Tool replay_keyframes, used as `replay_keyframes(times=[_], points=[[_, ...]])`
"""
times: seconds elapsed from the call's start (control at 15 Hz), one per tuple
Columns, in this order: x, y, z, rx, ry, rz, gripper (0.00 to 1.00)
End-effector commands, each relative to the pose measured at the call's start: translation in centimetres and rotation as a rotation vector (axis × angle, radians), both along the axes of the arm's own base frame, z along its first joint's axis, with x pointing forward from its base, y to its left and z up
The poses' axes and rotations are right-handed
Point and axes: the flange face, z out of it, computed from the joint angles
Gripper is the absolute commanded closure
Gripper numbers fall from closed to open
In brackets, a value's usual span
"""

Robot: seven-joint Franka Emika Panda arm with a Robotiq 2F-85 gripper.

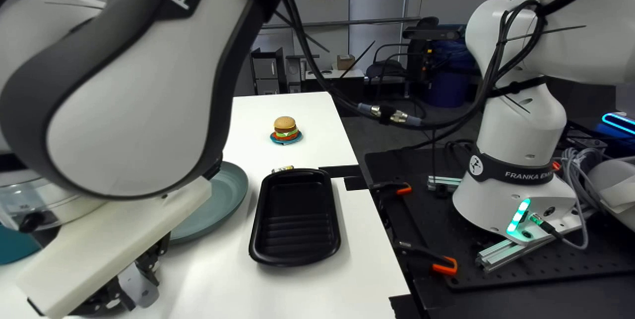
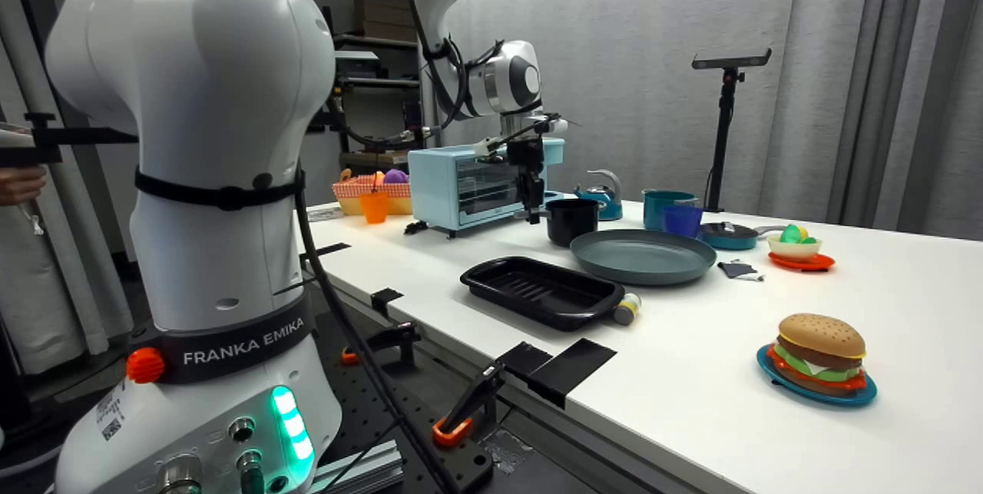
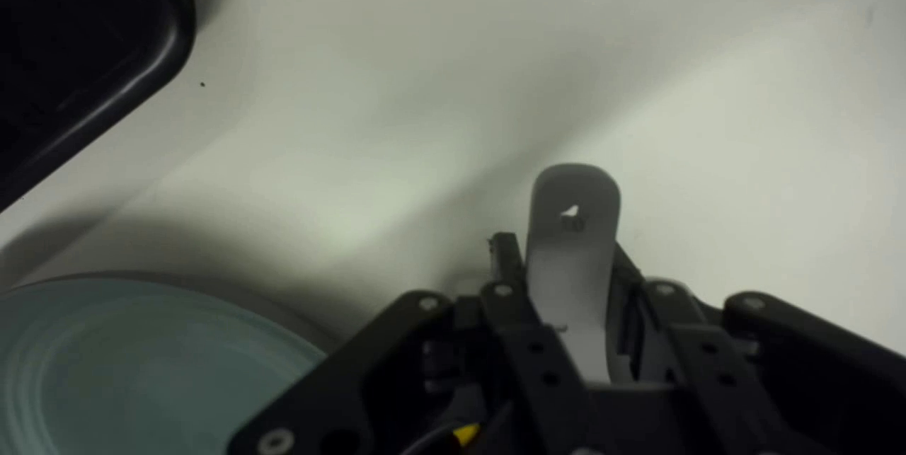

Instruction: Get the black pot and pour its contents onto the gray plate

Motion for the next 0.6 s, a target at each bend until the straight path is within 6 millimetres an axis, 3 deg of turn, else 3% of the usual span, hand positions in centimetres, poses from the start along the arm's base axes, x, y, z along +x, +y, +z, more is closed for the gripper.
replay_keyframes(times=[0.0,0.53], points=[[-0.4,-0.1,2.5,-0.026,-0.023,0.007,0.93],[-1.3,-2.1,6.4,0.035,-0.087,-0.030,0.93]])
